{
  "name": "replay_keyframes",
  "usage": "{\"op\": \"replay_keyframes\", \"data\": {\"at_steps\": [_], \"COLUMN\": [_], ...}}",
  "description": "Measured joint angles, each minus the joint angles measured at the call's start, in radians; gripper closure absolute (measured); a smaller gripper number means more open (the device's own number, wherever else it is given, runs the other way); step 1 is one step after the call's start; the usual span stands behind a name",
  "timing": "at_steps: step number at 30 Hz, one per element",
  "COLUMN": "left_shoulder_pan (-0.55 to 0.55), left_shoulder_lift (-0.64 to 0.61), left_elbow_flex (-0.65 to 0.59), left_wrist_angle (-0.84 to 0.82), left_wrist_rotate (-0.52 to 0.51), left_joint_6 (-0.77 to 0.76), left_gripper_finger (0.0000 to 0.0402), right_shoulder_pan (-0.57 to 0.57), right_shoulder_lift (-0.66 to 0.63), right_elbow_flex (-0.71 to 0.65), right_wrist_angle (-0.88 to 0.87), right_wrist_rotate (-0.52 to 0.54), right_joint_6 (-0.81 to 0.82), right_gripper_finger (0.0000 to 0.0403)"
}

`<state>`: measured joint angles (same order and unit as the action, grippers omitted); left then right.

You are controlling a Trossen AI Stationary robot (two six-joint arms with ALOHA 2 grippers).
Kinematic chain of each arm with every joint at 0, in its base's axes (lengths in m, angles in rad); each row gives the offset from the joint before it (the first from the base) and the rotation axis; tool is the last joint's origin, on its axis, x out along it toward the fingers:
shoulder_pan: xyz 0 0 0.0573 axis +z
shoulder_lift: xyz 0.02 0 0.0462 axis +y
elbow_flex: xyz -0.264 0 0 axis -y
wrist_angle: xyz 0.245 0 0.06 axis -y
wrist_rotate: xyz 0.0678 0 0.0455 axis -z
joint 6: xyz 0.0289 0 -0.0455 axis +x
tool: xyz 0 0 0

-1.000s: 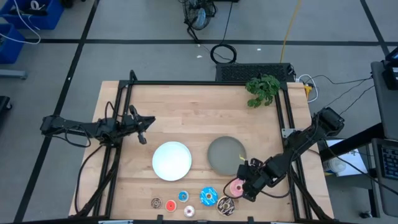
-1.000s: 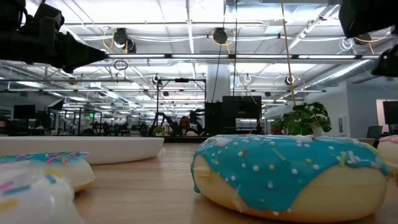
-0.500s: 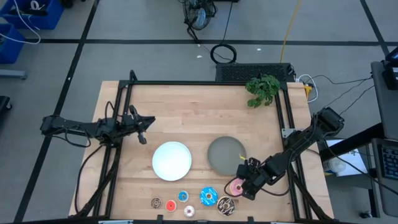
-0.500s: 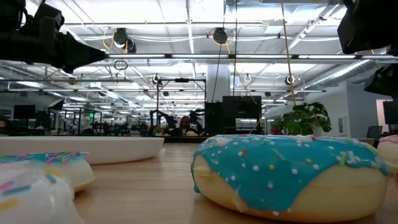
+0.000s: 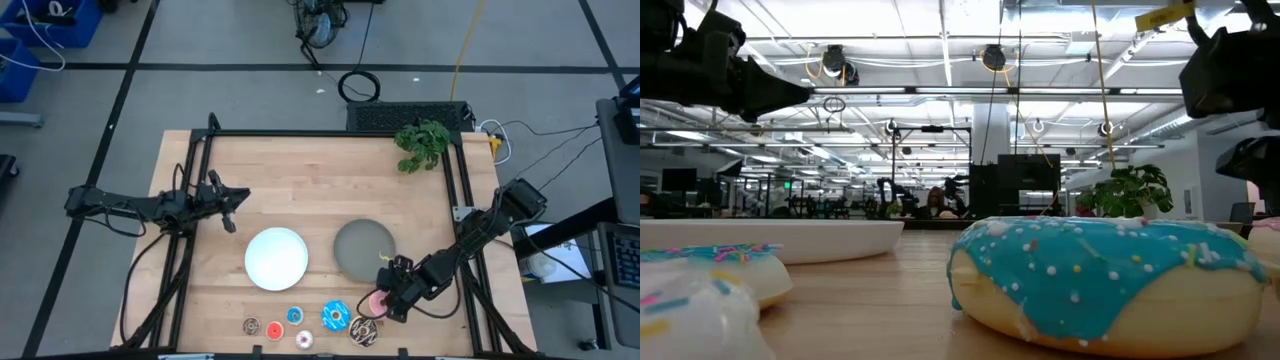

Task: Pick & Place donuts
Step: Put the big pink donut on the gray plate

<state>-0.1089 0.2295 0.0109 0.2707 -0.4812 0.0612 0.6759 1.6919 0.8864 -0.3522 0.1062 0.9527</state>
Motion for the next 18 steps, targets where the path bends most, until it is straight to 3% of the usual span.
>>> {"op": "replay_keyframes", "data": {"at_steps": [7, 18], "left_shoulder_pan": [0.000, 0.000], "left_shoulder_lift": [0.000, 0.000], "left_elbow_flex": [0.000, 0.000], "left_wrist_angle": [0.000, -0.007], "left_wrist_rotate": [0.000, 0.000], "left_joint_6": [-0.011, -0.008], "left_gripper_finger": [0.0360, 0.0360], "right_shoulder_pan": [-0.002, -0.003], "right_shoulder_lift": [-0.012, -0.037], "right_elbow_flex": [-0.002, -0.004], "right_wrist_angle": [-0.002, 0.000], "right_wrist_rotate": [-0.003, -0.021], "right_joint_6": [0.001, -0.016], "right_gripper_finger": [0.0204, 0.0382]}}
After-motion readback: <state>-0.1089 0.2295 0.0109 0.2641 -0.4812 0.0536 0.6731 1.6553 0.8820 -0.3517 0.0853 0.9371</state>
